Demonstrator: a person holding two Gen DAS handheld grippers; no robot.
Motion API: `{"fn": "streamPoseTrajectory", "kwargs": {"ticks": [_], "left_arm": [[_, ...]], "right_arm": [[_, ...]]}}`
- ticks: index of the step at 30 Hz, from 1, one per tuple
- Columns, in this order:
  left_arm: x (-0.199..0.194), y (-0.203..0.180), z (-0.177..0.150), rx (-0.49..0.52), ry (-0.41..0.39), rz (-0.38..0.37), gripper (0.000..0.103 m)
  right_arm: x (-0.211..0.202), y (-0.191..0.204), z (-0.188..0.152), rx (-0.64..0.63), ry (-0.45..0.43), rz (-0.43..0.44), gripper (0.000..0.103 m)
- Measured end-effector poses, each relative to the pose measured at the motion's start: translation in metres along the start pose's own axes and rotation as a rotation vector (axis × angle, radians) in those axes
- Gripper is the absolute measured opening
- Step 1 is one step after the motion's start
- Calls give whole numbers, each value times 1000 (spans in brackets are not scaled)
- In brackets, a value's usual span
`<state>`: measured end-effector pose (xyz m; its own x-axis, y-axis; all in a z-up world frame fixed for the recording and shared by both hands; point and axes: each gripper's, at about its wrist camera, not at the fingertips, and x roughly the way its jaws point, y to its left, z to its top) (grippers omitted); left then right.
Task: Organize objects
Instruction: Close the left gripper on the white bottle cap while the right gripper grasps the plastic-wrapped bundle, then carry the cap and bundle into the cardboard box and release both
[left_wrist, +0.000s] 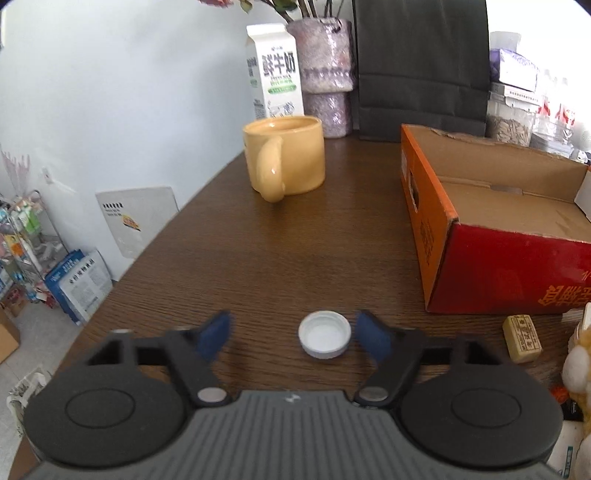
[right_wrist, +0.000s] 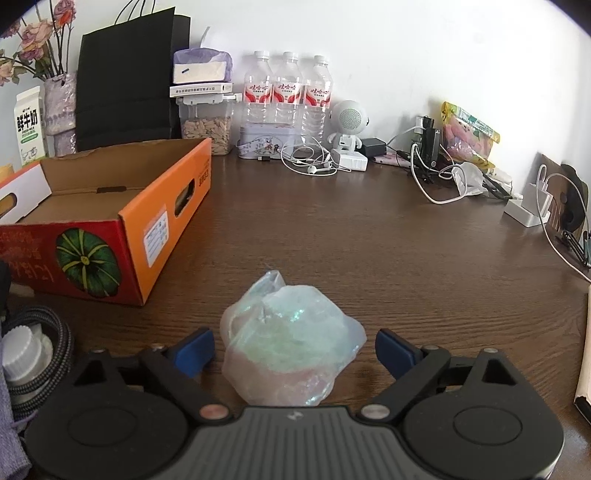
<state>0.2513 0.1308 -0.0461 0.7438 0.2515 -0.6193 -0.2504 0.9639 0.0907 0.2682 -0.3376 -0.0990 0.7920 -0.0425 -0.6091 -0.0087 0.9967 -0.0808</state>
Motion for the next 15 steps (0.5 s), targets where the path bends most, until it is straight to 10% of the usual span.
{"fn": "streamPoseTrajectory", "kwargs": {"ticks": [3,8,15], "left_arm": [[-2,-2,-1,7,-5,-40,29],[-3,-3,-2,0,-5,-34,29],[-19,2,-6,-25,-22,-25,29]], "right_arm": [[1,-2,2,12,-8,15,72],[0,-1,2,14,-19,37,49],[-14,-2,-3,22,-41,58,46]]}}
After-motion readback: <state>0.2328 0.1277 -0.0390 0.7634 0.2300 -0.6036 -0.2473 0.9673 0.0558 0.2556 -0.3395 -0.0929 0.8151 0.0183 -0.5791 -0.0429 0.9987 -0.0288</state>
